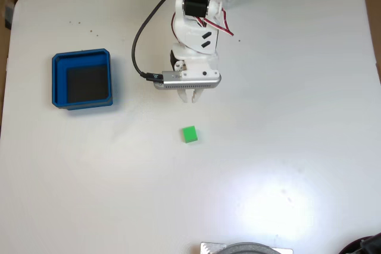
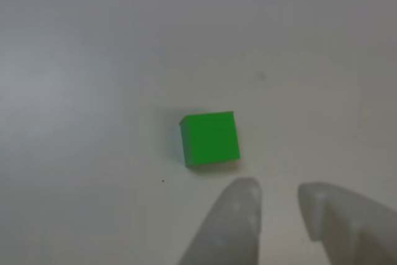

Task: Pick up green cube and drop it in the blue box

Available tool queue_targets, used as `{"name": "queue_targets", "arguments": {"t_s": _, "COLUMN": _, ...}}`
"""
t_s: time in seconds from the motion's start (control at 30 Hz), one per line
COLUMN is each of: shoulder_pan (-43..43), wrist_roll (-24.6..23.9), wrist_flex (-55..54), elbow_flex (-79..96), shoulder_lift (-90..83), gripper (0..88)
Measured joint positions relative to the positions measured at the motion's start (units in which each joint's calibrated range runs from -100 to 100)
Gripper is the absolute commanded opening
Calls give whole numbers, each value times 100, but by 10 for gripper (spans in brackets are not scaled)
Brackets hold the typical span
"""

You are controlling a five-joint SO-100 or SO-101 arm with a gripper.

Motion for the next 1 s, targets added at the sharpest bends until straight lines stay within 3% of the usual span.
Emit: {"name": "queue_targets", "arguments": {"t_s": 1.0, "shoulder_pan": -277, "wrist_roll": 0, "wrist_flex": -17, "elbow_flex": -743, "shoulder_lift": 1404, "gripper": 13}}
